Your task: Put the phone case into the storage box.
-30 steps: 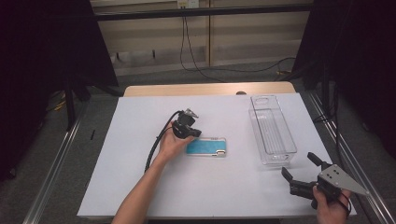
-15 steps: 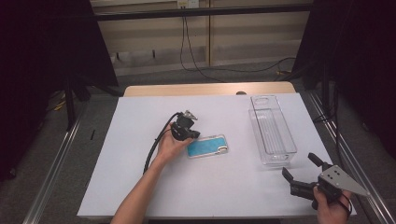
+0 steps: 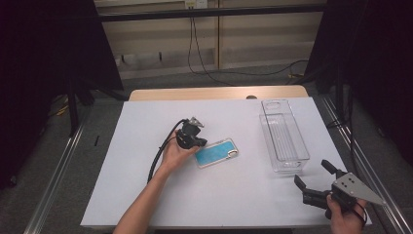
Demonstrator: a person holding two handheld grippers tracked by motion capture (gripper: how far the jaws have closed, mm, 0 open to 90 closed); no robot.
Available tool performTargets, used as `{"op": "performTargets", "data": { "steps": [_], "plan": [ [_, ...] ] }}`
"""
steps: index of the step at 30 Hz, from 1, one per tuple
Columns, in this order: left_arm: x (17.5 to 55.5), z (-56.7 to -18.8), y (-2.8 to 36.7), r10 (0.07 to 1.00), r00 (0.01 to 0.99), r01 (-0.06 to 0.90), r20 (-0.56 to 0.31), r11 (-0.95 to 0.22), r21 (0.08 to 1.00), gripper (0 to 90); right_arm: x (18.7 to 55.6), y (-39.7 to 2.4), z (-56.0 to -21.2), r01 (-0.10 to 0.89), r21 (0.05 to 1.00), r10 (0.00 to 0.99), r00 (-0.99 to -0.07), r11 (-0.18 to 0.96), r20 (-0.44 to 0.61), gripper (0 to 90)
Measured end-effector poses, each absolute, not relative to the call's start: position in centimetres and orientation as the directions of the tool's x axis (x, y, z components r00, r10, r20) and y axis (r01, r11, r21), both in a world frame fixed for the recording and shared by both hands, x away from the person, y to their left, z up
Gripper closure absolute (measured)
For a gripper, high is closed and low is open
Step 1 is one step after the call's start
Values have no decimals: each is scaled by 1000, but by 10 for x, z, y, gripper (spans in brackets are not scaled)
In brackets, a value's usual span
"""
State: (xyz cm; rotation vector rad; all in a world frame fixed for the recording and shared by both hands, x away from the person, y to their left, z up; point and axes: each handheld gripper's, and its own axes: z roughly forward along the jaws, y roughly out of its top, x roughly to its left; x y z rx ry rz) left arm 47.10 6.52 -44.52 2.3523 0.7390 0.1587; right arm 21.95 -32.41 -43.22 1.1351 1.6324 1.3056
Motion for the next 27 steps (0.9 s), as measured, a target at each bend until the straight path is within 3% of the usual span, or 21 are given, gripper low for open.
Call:
{"op": "performTargets", "data": {
  "steps": [27],
  "plan": [
    [449, -443, 77, 556, 825, 489, -94, -622, 612, 900, 220, -324, -432, 187, 978, 942, -334, 90, -22, 0]
  ]
}}
